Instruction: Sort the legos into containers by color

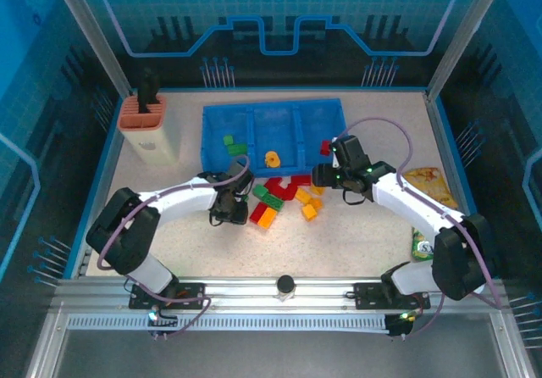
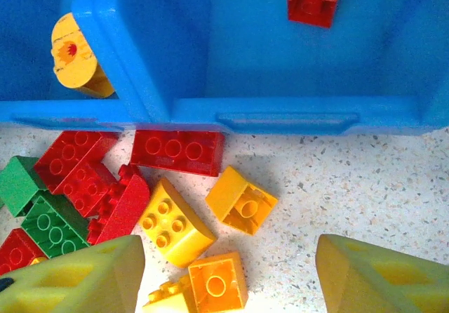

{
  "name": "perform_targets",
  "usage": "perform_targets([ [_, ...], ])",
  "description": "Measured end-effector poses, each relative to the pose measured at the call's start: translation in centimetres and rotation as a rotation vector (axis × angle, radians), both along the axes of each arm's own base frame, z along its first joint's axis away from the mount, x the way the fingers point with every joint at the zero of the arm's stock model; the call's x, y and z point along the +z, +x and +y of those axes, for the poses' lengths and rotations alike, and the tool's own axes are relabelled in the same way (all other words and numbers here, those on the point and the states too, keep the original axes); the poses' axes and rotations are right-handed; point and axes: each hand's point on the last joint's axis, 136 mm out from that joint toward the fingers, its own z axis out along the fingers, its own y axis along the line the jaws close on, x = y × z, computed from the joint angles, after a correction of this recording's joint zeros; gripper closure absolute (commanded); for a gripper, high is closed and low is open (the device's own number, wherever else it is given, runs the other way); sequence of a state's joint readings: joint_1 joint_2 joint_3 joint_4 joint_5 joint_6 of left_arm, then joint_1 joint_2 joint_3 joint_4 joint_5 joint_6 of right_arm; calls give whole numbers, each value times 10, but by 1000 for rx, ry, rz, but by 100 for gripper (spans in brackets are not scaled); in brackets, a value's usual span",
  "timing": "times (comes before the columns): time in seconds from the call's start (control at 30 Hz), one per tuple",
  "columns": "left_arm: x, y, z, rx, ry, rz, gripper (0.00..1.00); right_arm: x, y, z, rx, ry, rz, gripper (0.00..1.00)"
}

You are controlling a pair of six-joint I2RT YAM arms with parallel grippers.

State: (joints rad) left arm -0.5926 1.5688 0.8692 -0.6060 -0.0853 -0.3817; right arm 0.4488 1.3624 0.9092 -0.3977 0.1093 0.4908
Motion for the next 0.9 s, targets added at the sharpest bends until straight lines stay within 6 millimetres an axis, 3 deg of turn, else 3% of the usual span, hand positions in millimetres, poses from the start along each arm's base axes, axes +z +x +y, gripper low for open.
perform_targets([
  [0.1,19,-2,-3,-11,-15,-34,74,-4,-2,1,0,9,10,33],
  [0.23,79,11,-9,-7,-96,-178,72,-12,-7,0,-5,18,23,34],
  [0.33,132,37,-6,44,-167,-314,73,-20,-12,0,-11,27,45,34],
  [0.43,164,72,10,120,-187,-398,73,-24,-17,2,-12,37,58,34],
  [0.57,161,114,19,166,-151,-390,73,-19,-23,9,5,50,47,34],
  [0.7,127,156,21,197,-102,-318,70,-6,-29,14,20,74,11,34],
  [0.83,99,173,30,216,-64,-263,65,8,-35,8,13,80,-28,33],
  [0.87,97,175,31,216,-58,-256,62,11,-37,6,10,79,-34,33],
  [0.9,97,177,31,215,-56,-256,49,14,-38,4,8,79,-42,33],
])
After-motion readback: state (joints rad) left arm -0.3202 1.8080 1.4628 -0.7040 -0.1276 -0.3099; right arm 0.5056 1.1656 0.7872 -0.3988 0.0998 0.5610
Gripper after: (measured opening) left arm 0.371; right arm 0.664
